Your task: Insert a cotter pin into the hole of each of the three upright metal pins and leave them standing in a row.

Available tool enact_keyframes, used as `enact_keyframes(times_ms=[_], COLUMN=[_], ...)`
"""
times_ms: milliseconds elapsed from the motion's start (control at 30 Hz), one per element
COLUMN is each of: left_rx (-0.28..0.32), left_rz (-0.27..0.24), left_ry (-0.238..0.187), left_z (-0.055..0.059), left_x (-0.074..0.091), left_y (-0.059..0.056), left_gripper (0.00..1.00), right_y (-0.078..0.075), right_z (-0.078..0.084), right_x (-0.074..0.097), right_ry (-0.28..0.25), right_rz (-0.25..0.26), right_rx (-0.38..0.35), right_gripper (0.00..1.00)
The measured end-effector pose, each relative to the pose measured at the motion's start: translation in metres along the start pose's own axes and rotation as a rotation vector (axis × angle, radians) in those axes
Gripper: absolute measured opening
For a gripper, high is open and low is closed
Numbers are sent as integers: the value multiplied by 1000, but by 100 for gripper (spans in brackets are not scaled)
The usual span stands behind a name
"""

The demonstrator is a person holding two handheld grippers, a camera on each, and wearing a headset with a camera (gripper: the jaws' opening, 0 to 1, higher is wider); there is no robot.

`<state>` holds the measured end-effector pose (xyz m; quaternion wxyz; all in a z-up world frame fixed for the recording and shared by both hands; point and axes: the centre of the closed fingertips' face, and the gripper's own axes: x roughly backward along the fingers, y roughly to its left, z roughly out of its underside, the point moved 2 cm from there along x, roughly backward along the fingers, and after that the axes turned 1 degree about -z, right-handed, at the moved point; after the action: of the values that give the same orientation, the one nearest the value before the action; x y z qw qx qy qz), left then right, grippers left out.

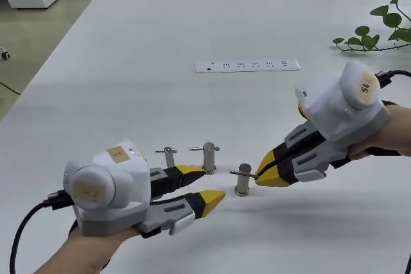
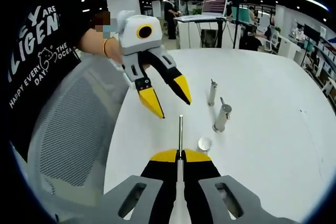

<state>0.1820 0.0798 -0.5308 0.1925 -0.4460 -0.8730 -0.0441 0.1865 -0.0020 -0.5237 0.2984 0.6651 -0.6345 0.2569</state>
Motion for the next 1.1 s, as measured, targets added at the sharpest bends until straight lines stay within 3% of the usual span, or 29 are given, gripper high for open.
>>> enact_keyframes(times_ms=[400, 600, 800, 1100], left_rx=[1, 4, 15, 20], left_rz=[-68, -80, -91, -97], left_ry=[0, 7, 42, 52], left_z=[-1, 1, 7, 6], left_x=[-22, -34, -48, -65], left_y=[0, -2, 0, 4], left_gripper=[27, 26, 23, 22], right_y=[-8, -15, -18, -25], right_z=[23, 31, 38, 47], right_x=[6, 9, 10, 9], right_ry=[70, 90, 109, 128], right_rz=[29, 39, 44, 47], right_rx=[3, 2, -4, -3], right_gripper=[0, 0, 0, 0])
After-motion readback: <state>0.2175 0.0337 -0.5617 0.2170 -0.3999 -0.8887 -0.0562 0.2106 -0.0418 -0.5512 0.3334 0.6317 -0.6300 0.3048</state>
